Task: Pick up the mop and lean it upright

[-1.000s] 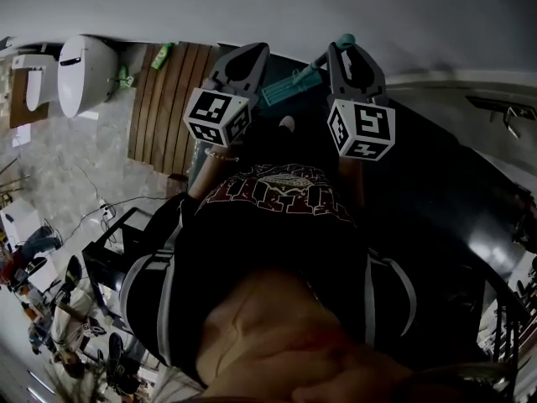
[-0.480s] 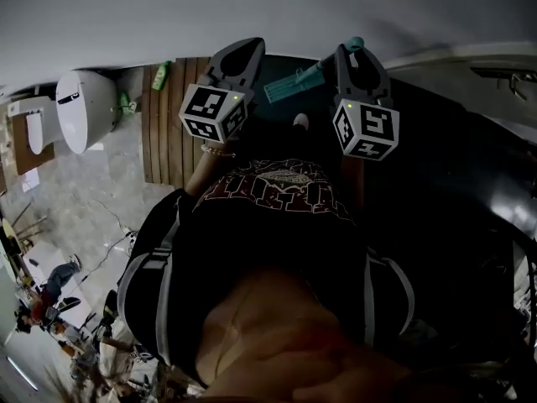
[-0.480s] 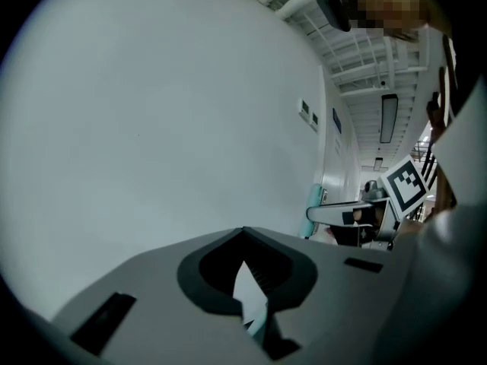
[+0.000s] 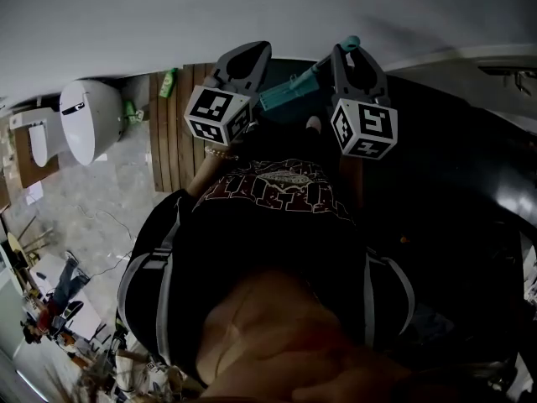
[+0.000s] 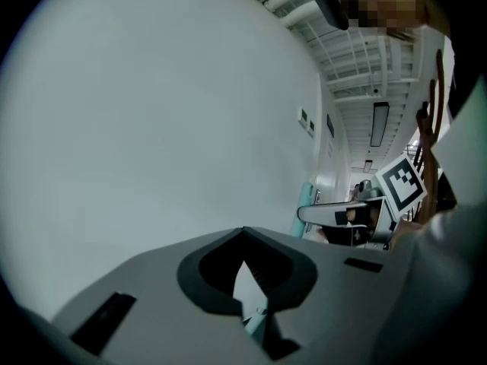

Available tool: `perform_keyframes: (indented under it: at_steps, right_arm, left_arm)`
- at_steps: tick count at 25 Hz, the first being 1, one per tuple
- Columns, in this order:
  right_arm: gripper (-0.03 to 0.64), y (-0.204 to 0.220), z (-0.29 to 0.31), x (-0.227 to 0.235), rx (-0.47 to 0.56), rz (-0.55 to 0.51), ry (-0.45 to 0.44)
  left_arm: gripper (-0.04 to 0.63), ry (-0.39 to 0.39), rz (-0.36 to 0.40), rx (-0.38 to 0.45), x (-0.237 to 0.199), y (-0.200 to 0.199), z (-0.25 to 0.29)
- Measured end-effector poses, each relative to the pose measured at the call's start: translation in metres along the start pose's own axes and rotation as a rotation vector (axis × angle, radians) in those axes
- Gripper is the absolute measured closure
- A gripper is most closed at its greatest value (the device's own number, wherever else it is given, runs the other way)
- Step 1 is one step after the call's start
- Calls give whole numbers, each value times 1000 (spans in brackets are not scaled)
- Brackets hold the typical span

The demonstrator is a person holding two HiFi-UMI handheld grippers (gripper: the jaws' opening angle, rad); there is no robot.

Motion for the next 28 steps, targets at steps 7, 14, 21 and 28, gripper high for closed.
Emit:
perform_keyframes:
  at_steps: [7,14,21,28]
  right_arm:
    - [512,-8,16,-31,5,21,12]
    - [512,-12,31,-59,-4,25,5]
    - [512,-9,48,-78,-6,6,0]
    - [512,4,72,-86,-28,-5,6]
  left_arm:
    - [558,6,9,-11,-29,-9,-20]
    - [558,9,6,-7,-48,-17,-32]
    - [558,-2,-8,3,-58,-20,-43]
    - [558,-20,-15,4,-70,-21,-50]
Point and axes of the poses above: the fingertips, and each gripper's own axes: z forward along the fingers, x to its right, y out of its underside, the point moved 2 cm from there along -z, backward along the fingers, and after that the axes turned 14 degrees about -z, right-handed, at the moved point
